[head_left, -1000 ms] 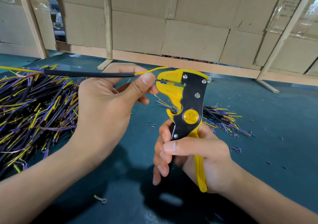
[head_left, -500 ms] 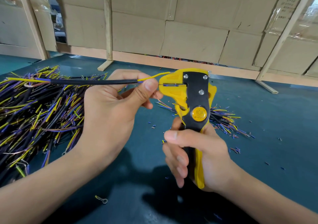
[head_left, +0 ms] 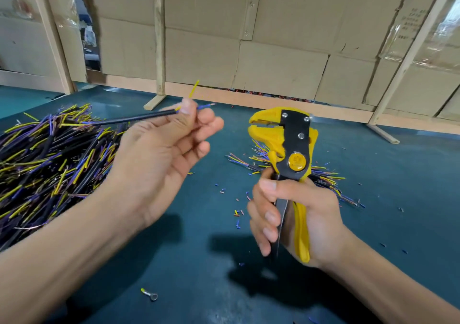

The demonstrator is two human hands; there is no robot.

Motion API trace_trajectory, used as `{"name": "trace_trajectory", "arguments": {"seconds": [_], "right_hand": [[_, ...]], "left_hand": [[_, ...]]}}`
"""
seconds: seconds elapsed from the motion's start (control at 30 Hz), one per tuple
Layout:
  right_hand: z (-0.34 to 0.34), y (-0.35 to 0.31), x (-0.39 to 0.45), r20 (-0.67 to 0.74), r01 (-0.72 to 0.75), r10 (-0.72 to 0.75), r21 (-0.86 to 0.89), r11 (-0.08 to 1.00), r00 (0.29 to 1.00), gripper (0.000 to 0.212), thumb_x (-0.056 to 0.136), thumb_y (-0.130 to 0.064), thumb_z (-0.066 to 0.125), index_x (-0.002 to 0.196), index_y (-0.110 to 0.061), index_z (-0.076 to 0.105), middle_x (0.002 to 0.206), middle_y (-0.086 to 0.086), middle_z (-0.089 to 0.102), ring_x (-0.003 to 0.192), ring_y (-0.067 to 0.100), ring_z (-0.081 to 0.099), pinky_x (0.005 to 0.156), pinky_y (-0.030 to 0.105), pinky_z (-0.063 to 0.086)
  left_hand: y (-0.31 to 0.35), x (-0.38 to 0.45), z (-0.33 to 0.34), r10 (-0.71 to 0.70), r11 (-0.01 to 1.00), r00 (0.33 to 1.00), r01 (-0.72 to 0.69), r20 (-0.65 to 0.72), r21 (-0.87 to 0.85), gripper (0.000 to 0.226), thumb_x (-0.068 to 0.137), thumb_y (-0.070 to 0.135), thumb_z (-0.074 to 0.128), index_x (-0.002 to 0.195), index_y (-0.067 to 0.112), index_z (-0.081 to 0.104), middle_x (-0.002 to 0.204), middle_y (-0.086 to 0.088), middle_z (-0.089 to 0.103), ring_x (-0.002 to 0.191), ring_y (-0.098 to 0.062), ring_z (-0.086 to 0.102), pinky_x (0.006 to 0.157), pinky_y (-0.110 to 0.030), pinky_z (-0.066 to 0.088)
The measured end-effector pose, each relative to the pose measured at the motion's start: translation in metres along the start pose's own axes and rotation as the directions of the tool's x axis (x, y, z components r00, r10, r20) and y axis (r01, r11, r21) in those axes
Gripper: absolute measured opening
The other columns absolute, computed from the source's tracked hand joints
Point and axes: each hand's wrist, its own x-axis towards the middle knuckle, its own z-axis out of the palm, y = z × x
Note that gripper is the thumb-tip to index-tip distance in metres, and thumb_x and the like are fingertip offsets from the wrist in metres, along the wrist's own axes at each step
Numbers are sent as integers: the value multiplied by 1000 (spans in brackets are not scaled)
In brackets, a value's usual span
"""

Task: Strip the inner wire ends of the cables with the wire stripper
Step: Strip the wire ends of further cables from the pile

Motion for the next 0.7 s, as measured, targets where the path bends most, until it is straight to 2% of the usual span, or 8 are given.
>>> {"name": "trace_trajectory", "arguments": {"seconds": [0.07,0.17,0.3,0.53,0.7], "right_hand": [[-2,-1,1,-12,22,-23,-27,999,1000,19,79,-15,65,69,-7,52,55,12,44,43,25,46,48,38,49],[1,5,3,47,15,-14,-21,1000,999,12,81,-12,64,75,-5,57,62,15,51,52,29,53,57,45,53],[5,16,2,149,-3,9,-41,999,989,12,86,-8,63,81,1,56,70,17,54,61,31,59,66,50,55],[6,22,1,162,6,4,-57,998,987,7,88,-8,63,88,-1,61,72,15,59,64,30,61,68,51,55],[7,22,1,131,6,7,-97,995,991,8,87,-10,64,86,-3,60,70,14,60,62,30,61,67,51,56]], "left_hand": [[3,2,-1,5,1000,1000,-5,-19,-2,14,82,34,67,78,23,75,85,5,71,87,-14,71,60,-19,49],[-3,-1,1,-21,999,999,19,-41,-35,11,81,32,69,80,22,74,80,5,68,80,-13,68,57,-19,46],[-9,-4,4,3,998,1000,-4,-22,-59,11,79,27,70,85,18,72,79,2,68,81,-15,71,60,-21,51],[-16,-9,9,10,998,1000,-9,16,-69,11,80,22,67,87,15,72,83,-2,71,80,-18,71,67,-27,58],[-18,-12,11,23,997,1000,-24,-10,-71,16,77,21,69,89,12,72,87,-6,71,79,-18,66,66,-25,57]]}}
